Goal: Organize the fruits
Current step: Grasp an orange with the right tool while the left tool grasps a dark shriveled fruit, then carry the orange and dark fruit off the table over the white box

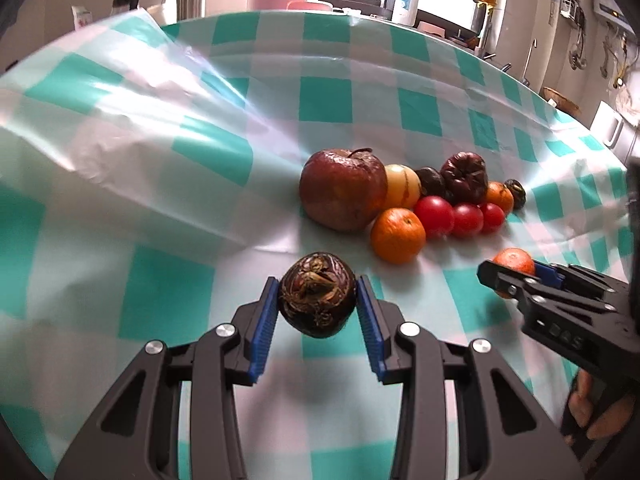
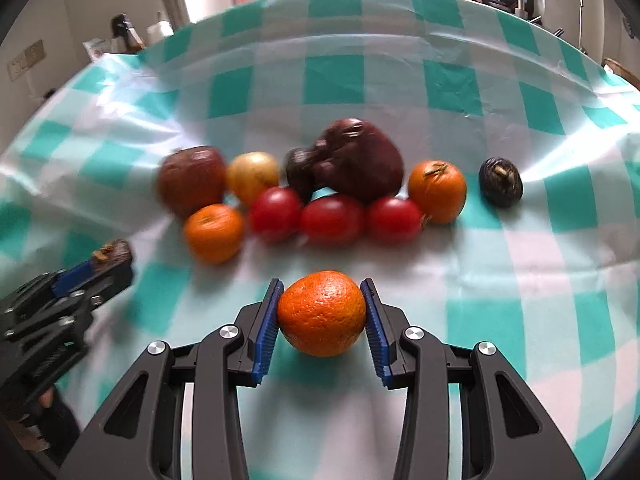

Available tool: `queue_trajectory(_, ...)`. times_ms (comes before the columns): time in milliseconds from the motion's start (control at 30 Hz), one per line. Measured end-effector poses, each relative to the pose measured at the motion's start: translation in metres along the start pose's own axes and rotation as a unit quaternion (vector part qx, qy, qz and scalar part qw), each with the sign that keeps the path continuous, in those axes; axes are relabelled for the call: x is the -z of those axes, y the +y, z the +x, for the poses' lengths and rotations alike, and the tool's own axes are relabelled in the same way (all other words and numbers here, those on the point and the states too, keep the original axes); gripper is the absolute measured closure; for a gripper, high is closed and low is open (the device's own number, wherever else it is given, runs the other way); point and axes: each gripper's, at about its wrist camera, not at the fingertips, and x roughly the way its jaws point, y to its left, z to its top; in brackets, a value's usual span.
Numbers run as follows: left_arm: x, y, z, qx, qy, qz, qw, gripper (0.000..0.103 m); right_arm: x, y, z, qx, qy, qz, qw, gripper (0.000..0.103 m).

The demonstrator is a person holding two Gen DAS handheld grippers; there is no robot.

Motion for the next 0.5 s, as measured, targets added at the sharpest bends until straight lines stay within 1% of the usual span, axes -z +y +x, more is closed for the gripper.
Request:
queue_trajectory(167, 0.015, -0.007, -0.021, -0.007, -0.006, 0.005, 0.9999, 0.064, 0.022, 0.012, -0.034, -0.004, -0.011, -0.023, 1.0, 0.063)
queue_trajectory(267, 0.023, -0.015, -0.032, -0.003, -0.007, 0.009, 0.9999, 0.064, 0.038, 0.012, -0.051, -0.001, -0.017, -0.035, 0.999, 0.063)
queue_trajectory(500, 0.044, -0.048, -0.054, 0.012, -0.01, 0.04, 0.9991, 0.064, 0.077, -0.019, -0.092, -0.005, -0.032, -0.012, 0.999, 0.063)
